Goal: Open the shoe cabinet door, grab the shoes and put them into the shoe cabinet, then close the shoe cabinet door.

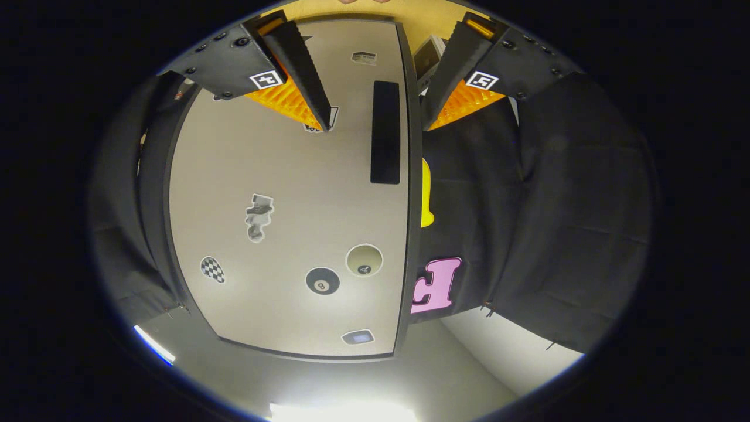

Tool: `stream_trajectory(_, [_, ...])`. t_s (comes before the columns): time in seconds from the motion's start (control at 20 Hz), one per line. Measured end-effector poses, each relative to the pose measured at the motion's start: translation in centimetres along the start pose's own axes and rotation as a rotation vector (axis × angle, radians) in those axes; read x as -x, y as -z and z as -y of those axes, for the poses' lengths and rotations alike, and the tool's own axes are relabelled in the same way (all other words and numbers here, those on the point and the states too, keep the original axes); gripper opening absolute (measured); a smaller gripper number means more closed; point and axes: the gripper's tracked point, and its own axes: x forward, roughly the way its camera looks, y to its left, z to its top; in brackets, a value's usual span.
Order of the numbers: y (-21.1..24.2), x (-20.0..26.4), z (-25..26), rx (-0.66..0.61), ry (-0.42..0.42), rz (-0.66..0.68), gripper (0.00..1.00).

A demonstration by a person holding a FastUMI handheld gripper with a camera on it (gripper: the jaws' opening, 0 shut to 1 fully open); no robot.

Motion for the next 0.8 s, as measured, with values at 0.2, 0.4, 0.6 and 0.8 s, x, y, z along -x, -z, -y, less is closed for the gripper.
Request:
stream_trajectory(0.2, [2.1, -3.5, -0.7, -0.012, -0.013, -0.076, 0.97])
stream_trajectory(0.4, [2.6, -4.7, -0.2, -0.014, 0.028, -0.094, 0.89])
stream_trajectory(0.6, [2.5, -4.9, -1.4, -0.036, 0.015, -0.124, 0.37])
stream_trajectory(0.8, [2.5, -4.6, -1.4, -0.056, -0.011, -0.147, 0.23])
